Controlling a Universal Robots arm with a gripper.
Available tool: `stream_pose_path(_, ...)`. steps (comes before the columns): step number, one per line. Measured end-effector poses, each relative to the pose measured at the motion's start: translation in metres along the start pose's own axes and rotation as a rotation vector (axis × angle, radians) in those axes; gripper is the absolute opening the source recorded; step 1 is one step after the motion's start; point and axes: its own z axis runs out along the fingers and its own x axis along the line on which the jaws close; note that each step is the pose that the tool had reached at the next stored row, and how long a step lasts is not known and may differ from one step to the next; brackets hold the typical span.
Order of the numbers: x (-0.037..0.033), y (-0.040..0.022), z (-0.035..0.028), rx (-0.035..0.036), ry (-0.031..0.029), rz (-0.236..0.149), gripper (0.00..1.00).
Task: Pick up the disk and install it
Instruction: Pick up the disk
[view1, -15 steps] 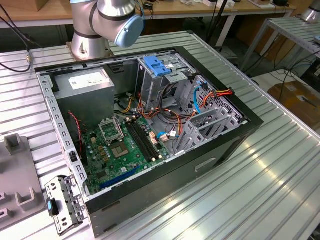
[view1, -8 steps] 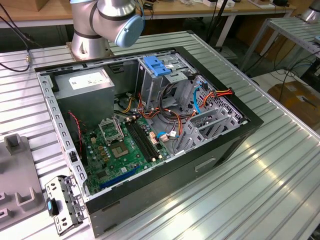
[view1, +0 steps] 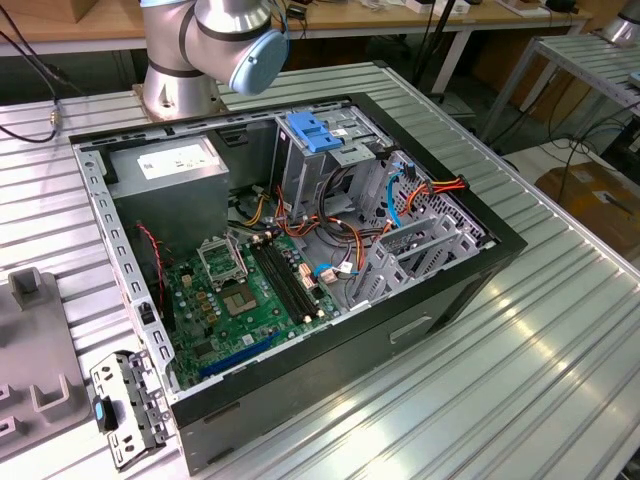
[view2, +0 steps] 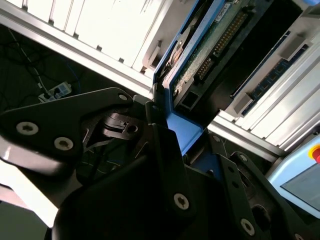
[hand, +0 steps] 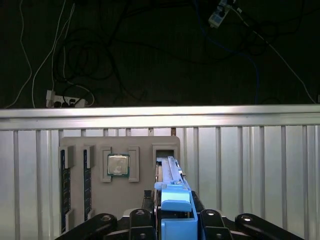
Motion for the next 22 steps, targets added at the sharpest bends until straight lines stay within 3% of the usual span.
stream_pose_path(22, 0.0, 0.0003, -0.017, 0.0, -0.0001, 0.0, 0.37)
